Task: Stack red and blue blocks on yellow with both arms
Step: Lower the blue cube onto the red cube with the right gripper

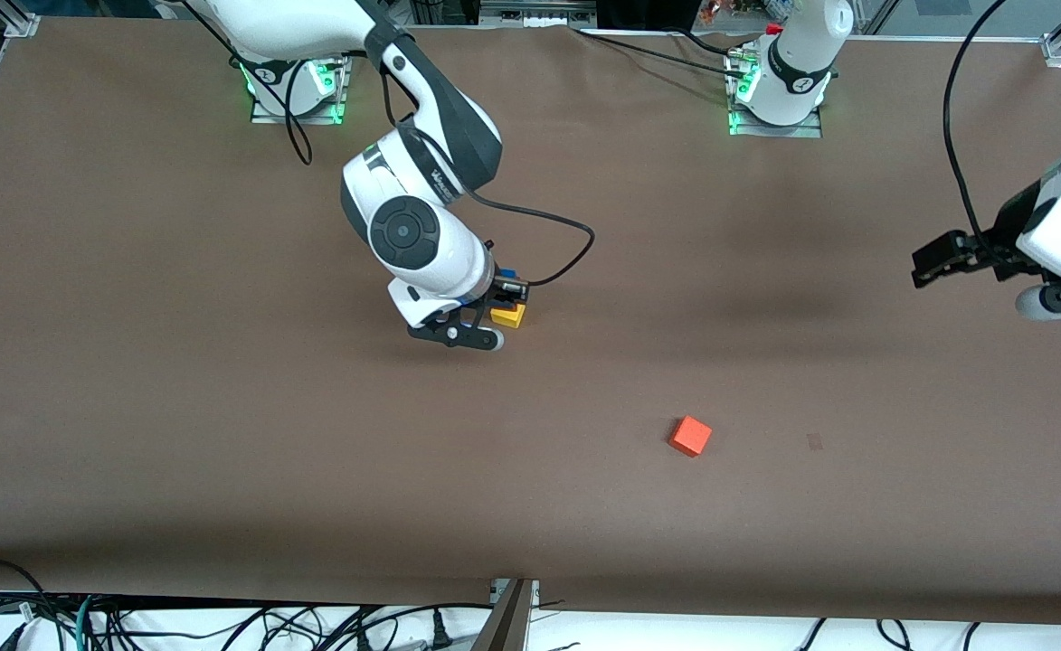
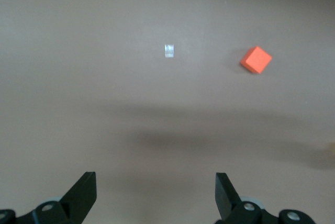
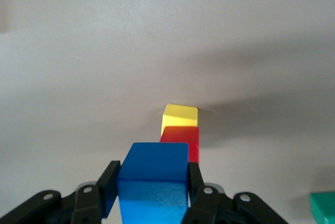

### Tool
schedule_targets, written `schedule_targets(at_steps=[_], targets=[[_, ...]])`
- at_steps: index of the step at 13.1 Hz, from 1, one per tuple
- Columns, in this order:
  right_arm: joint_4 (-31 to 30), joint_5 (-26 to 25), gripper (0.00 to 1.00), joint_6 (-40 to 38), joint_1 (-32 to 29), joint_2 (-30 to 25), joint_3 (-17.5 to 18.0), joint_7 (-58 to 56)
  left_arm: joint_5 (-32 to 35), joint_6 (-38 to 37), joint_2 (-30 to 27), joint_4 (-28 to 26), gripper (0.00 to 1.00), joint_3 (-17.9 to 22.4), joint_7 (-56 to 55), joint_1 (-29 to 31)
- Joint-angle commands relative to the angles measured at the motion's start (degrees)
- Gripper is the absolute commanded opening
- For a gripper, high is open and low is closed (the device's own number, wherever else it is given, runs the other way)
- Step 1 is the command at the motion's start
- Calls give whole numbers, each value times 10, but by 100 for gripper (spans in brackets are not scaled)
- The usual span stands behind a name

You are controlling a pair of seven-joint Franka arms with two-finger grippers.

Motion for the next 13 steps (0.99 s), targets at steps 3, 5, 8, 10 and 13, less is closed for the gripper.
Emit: schedule_targets(at_steps=[3, 5, 8, 10, 13], targets=[[1, 1, 20, 14, 3, 13, -5, 3, -24, 10, -19, -41, 100, 17, 19, 14], [0, 1, 20, 3, 2, 13, -5, 4, -24, 10, -17, -39, 100, 17, 19, 14], [-13, 8, 20, 0, -1, 13, -5, 6, -24, 10, -17, -38, 100, 17, 19, 14], [-21, 11, 19, -4, 1, 13, -4, 25, -20, 11, -16, -36, 100, 16, 19, 12], [-22, 11, 19, -13, 6, 13, -4, 40, -22, 10, -13, -30, 100, 16, 19, 13]])
